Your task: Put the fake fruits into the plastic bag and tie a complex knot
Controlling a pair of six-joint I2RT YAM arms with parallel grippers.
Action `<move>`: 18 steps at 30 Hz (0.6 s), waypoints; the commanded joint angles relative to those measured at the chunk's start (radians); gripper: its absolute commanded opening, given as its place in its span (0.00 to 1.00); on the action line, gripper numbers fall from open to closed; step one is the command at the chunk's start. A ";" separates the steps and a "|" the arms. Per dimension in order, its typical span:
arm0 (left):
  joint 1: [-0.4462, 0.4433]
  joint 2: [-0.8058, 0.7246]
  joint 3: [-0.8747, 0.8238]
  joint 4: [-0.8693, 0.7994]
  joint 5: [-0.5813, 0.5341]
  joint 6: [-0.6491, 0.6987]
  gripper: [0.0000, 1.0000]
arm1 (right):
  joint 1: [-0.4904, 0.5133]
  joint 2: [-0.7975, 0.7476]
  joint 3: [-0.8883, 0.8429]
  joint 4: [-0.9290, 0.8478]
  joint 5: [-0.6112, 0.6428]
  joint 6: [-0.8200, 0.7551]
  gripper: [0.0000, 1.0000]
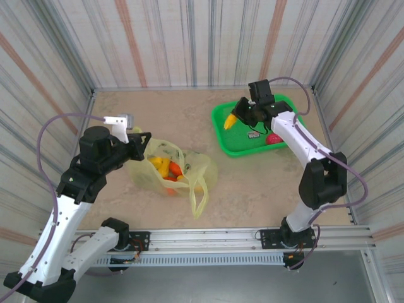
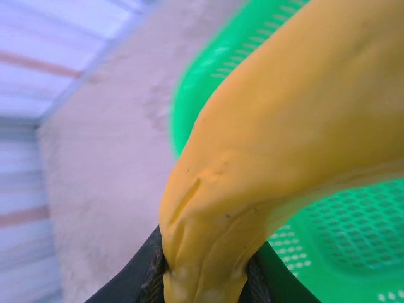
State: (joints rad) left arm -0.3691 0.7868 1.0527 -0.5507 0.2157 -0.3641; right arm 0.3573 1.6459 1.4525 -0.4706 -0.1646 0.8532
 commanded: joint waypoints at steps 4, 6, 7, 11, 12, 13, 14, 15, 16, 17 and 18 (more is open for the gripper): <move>-0.005 0.008 0.038 -0.016 -0.019 0.022 0.00 | 0.193 -0.192 -0.123 0.269 -0.070 -0.413 0.18; -0.004 0.012 0.041 -0.015 -0.016 0.021 0.00 | 0.261 -0.235 -0.176 0.350 -0.095 -0.511 0.18; -0.004 0.015 0.042 -0.015 -0.016 0.019 0.00 | 0.288 -0.254 -0.214 0.414 -0.139 -0.565 0.19; -0.004 0.018 0.048 -0.014 -0.018 0.014 0.00 | 0.398 -0.320 -0.403 0.710 -0.214 -0.746 0.19; -0.004 0.019 0.051 -0.017 -0.019 0.012 0.00 | 0.421 -0.324 -0.432 0.763 -0.222 -0.778 0.20; -0.003 0.020 0.052 -0.017 -0.021 0.011 0.00 | 0.448 -0.318 -0.458 0.818 -0.220 -0.804 0.20; -0.003 0.020 0.052 -0.019 -0.022 0.009 0.00 | 0.475 -0.306 -0.473 0.860 -0.215 -0.826 0.20; -0.003 0.018 0.054 -0.021 -0.025 0.008 0.00 | 0.499 -0.294 -0.481 0.893 -0.210 -0.841 0.21; -0.003 0.017 0.057 -0.023 -0.028 0.007 0.00 | 0.527 -0.275 -0.496 0.944 -0.196 -0.862 0.21; -0.002 0.017 0.059 -0.024 -0.031 0.005 0.00 | 0.558 -0.255 -0.511 1.004 -0.169 -0.884 0.21; -0.003 0.016 0.059 -0.023 -0.034 0.004 0.00 | 0.583 -0.236 -0.522 1.054 -0.142 -0.893 0.22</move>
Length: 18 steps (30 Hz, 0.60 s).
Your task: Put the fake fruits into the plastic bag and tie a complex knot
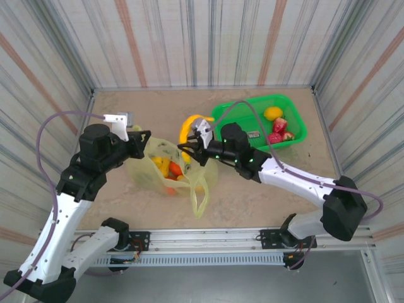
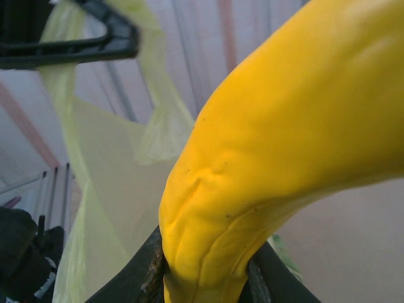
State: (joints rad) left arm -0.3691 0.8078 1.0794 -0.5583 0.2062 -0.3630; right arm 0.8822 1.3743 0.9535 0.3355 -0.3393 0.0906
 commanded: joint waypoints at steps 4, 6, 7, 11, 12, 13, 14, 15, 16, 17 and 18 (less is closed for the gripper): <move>-0.002 -0.012 0.032 -0.017 -0.031 -0.005 0.00 | 0.108 0.140 -0.005 0.382 0.131 -0.136 0.23; -0.002 -0.013 0.037 -0.024 -0.030 -0.007 0.00 | 0.113 0.182 0.006 0.432 0.155 -0.119 0.23; -0.002 -0.013 0.038 -0.026 -0.031 -0.005 0.00 | 0.113 0.203 0.013 0.447 0.145 -0.109 0.23; -0.002 -0.018 0.044 -0.032 -0.041 -0.005 0.00 | 0.148 0.260 0.012 0.429 0.116 -0.142 0.23; -0.002 -0.019 0.045 -0.034 -0.042 -0.006 0.00 | 0.154 0.269 0.006 0.416 0.113 -0.154 0.23; -0.002 -0.021 0.045 -0.034 -0.043 -0.006 0.00 | 0.161 0.276 -0.003 0.395 0.111 -0.161 0.24; -0.002 -0.021 0.045 -0.033 -0.044 -0.005 0.00 | 0.162 0.282 -0.010 0.377 0.099 -0.164 0.24; -0.002 -0.023 0.045 -0.033 -0.045 -0.004 0.00 | 0.164 0.288 -0.016 0.353 0.089 -0.169 0.25; -0.002 -0.022 0.044 -0.031 -0.045 -0.004 0.00 | 0.164 0.292 -0.016 0.317 0.075 -0.177 0.26; -0.002 -0.022 0.042 -0.031 -0.046 -0.002 0.00 | 0.164 0.293 -0.015 0.282 0.061 -0.191 0.28; -0.002 -0.021 0.043 -0.029 -0.045 -0.002 0.00 | 0.165 0.292 -0.015 0.249 0.057 -0.208 0.30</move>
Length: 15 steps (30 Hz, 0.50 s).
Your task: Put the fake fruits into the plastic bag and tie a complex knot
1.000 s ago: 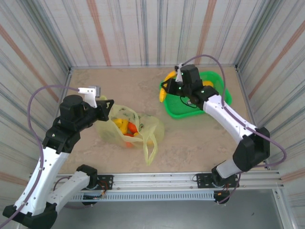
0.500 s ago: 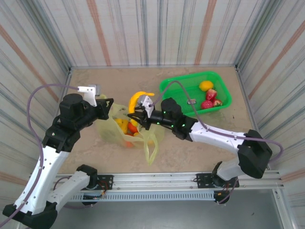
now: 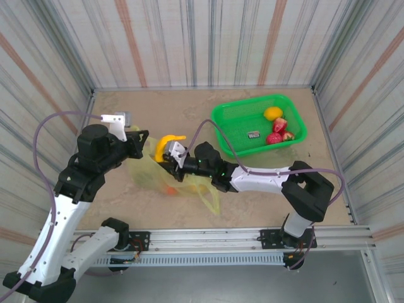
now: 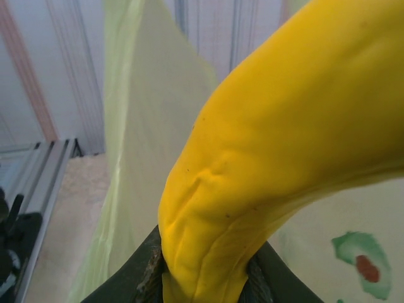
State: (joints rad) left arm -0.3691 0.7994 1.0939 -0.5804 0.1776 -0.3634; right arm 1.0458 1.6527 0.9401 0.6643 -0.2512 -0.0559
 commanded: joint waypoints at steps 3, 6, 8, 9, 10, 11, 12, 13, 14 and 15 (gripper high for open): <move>-0.002 -0.013 0.027 -0.005 -0.016 -0.002 0.00 | -0.002 -0.006 -0.019 -0.111 -0.013 -0.077 0.44; -0.003 -0.009 0.028 -0.002 -0.012 -0.002 0.00 | -0.015 -0.026 -0.018 -0.140 -0.015 -0.081 0.51; -0.002 -0.010 0.026 0.001 -0.009 -0.002 0.00 | -0.021 -0.034 -0.011 -0.165 -0.015 -0.091 0.54; -0.002 -0.008 0.026 0.003 -0.009 -0.002 0.00 | -0.022 -0.035 -0.005 -0.179 -0.021 -0.098 0.55; -0.002 -0.008 0.026 0.003 -0.009 -0.002 0.00 | -0.023 -0.039 -0.002 -0.195 -0.024 -0.108 0.55; -0.002 -0.009 0.026 0.004 -0.009 -0.002 0.00 | -0.024 -0.042 -0.002 -0.201 -0.024 -0.115 0.55; -0.002 -0.009 0.024 0.001 -0.009 -0.002 0.00 | -0.024 -0.046 -0.002 -0.201 -0.025 -0.117 0.55; -0.002 -0.009 0.024 0.001 -0.009 -0.002 0.00 | -0.026 -0.049 0.000 -0.203 -0.027 -0.119 0.55; -0.002 -0.009 0.024 -0.001 -0.010 -0.002 0.00 | -0.027 -0.053 0.000 -0.204 -0.028 -0.119 0.55; -0.002 -0.011 0.024 -0.002 -0.010 -0.001 0.00 | -0.029 -0.057 0.003 -0.207 -0.025 -0.120 0.55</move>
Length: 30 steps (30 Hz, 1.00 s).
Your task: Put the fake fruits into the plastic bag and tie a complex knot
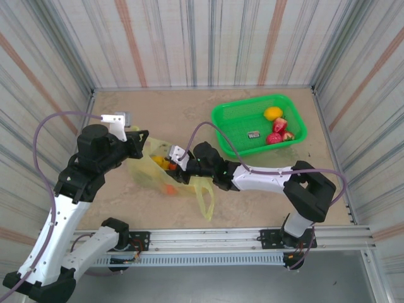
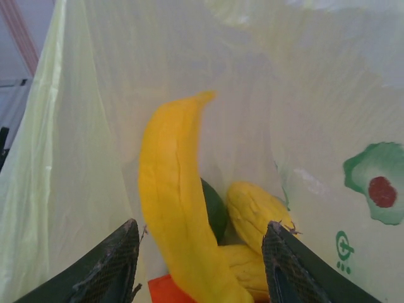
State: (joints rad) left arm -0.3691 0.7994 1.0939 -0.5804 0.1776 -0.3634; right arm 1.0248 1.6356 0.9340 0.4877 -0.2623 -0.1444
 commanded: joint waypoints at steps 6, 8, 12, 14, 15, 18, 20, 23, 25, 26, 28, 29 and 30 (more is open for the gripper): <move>-0.002 -0.013 0.034 -0.017 -0.020 0.013 0.00 | -0.037 -0.134 0.040 -0.091 -0.012 -0.007 0.54; -0.002 -0.013 0.037 -0.019 -0.021 0.019 0.00 | -0.050 -0.185 0.044 -0.108 -0.009 0.002 0.54; -0.004 -0.014 0.029 -0.015 -0.019 0.023 0.00 | -0.093 -0.285 0.046 -0.152 0.044 0.061 0.54; -0.004 -0.014 0.025 -0.013 -0.015 0.024 0.00 | -0.121 -0.342 0.060 -0.220 0.069 0.105 0.56; -0.004 -0.016 0.023 -0.012 -0.011 0.023 0.00 | -0.139 -0.371 0.075 -0.279 0.088 0.147 0.59; -0.005 -0.018 0.018 -0.009 -0.004 0.026 0.00 | -0.258 -0.433 0.154 -0.526 0.062 0.282 0.61; -0.007 -0.019 0.016 -0.006 -0.002 0.026 0.00 | -0.365 -0.439 0.201 -0.668 0.056 0.344 0.53; -0.011 -0.019 0.007 0.003 0.006 0.023 0.00 | -0.493 -0.437 0.198 -0.777 0.209 0.421 0.44; -0.013 -0.019 0.002 0.009 0.012 0.021 0.00 | -0.581 -0.423 0.204 -0.854 0.277 0.513 0.46; -0.013 -0.019 0.000 0.013 0.016 0.019 0.00 | -0.642 -0.399 0.230 -0.930 0.285 0.572 0.47; -0.016 -0.019 -0.004 0.016 0.019 0.020 0.00 | -0.751 -0.331 0.296 -1.079 0.238 0.641 0.58; -0.017 -0.020 -0.006 0.020 0.018 0.019 0.00 | -0.793 -0.296 0.317 -1.127 0.217 0.647 0.64; -0.020 -0.020 -0.012 0.024 0.018 0.020 0.00 | -0.814 -0.263 0.336 -1.168 0.249 0.641 0.69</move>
State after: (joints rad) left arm -0.3771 0.7940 1.0958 -0.5861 0.1822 -0.3618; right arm 0.2794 1.3056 1.2144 -0.4232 -0.0528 0.3805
